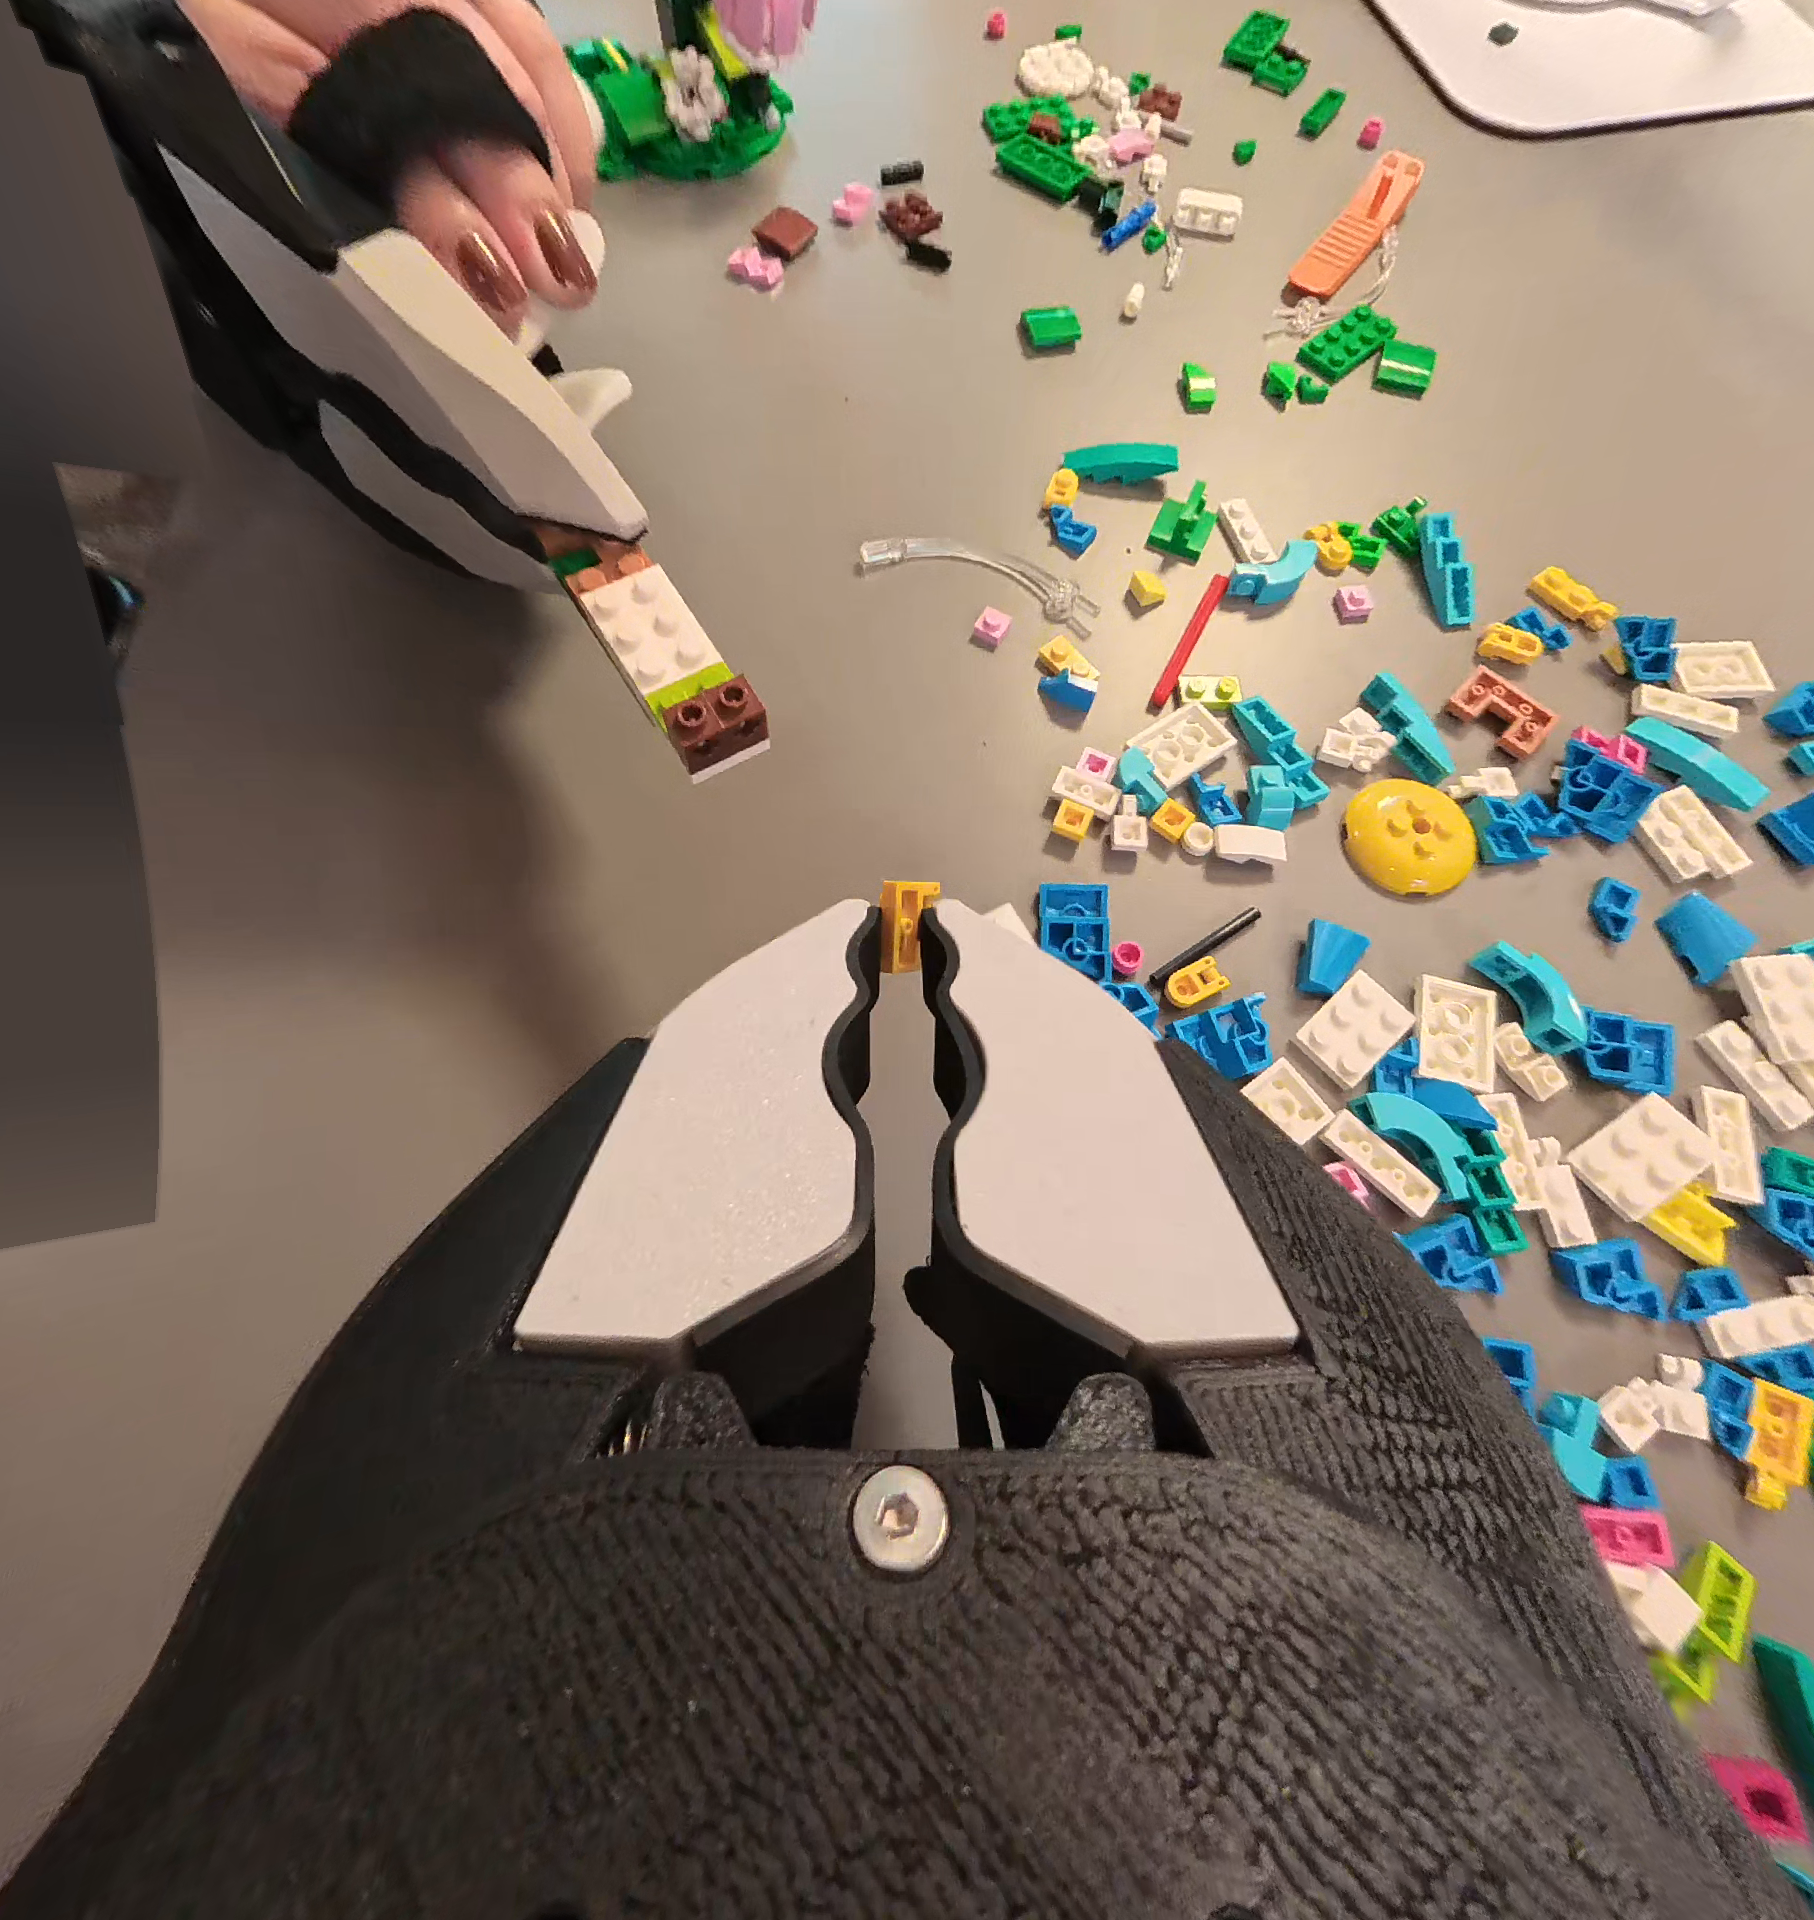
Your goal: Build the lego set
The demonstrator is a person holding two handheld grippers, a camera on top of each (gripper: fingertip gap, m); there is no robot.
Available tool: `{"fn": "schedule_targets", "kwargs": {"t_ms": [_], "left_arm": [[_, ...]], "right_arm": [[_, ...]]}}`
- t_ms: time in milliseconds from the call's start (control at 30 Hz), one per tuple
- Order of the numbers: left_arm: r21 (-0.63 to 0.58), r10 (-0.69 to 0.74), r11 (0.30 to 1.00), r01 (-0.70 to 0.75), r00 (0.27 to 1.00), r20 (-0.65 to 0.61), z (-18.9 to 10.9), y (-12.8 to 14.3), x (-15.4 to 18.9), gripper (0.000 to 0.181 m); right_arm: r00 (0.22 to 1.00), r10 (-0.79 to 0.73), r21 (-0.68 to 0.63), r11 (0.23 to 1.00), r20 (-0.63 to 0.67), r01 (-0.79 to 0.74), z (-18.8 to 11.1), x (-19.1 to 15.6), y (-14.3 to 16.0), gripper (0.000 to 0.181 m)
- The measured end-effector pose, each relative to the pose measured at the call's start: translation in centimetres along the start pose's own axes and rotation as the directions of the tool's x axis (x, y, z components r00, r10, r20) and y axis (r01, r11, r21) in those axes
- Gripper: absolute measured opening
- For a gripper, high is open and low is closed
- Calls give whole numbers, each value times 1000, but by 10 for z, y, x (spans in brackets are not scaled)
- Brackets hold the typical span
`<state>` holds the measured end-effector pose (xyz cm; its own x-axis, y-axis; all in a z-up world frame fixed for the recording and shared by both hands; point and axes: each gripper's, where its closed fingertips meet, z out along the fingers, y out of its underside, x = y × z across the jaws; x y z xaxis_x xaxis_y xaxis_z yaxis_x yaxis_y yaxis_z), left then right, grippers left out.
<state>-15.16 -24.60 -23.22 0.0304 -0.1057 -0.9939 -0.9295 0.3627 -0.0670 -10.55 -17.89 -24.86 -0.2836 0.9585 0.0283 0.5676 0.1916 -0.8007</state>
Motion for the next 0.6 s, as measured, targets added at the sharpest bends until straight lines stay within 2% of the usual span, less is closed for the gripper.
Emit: {"fn": "schedule_targets", "kwargs": {"t_ms": [133,333,600], "left_arm": [[8,9,1000,-9,1000,-11,1,-2,3,8],[14,10,1000,-10,1000,-14,1,-3,3,8],[15,6,1000,-6,1000,-3,1,-3,2,8]], "right_arm": [[998,-62,-57,997,-33,60,5,0,4,6],[989,-120,-57,992,-88,116,8,3,-3,6],[986,-95,-70,994,-137,86,5,9,-8,6]]}}
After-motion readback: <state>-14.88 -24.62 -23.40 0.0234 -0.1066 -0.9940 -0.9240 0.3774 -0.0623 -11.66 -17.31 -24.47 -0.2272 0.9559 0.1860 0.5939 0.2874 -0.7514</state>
